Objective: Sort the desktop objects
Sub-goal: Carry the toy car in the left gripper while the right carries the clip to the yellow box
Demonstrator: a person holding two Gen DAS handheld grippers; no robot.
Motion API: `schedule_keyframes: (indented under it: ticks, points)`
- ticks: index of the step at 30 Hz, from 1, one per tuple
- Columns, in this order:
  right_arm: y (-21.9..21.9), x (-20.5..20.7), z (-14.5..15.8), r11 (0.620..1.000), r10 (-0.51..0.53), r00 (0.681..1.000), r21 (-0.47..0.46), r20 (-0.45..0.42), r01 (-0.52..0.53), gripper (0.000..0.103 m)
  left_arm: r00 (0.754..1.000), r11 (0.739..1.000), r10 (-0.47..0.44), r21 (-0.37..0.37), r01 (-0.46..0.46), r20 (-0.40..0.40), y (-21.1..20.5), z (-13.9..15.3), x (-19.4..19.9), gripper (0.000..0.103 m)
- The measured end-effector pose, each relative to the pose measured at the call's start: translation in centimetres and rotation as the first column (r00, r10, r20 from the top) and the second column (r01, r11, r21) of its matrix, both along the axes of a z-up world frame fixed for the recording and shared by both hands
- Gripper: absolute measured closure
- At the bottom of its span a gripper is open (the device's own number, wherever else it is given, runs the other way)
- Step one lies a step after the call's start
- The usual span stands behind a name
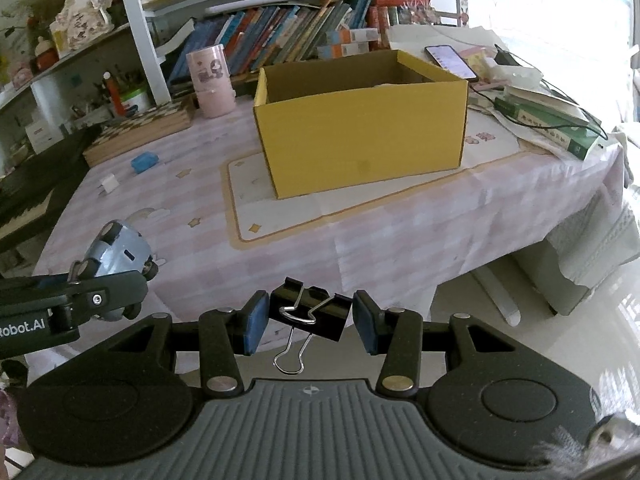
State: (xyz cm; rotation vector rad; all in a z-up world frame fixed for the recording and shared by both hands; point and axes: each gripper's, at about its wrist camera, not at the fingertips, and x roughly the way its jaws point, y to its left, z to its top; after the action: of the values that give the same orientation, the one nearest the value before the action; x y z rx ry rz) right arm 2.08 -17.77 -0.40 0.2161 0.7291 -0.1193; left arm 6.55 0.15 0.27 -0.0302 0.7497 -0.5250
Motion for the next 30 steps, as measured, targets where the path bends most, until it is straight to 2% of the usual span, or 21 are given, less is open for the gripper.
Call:
schedule_keyframes:
  ticks: [13,30]
  points:
    - [-4.5,1.5,0.1,1.000,-0.004,1.000,0.007,-0.011,0.004,0.060,1.000,1.000,-0.010,0.012,0.010,-0.001,-4.5,0.1,1.6,0.057]
    - [-11.4,5.4,0.4,0.999,0.038,0.999,0.014,0.001,-0.038,0.060,0.999,0.999,-0.003,0.042,0.001,0.050,-11.5,0.8,3.9,0.057]
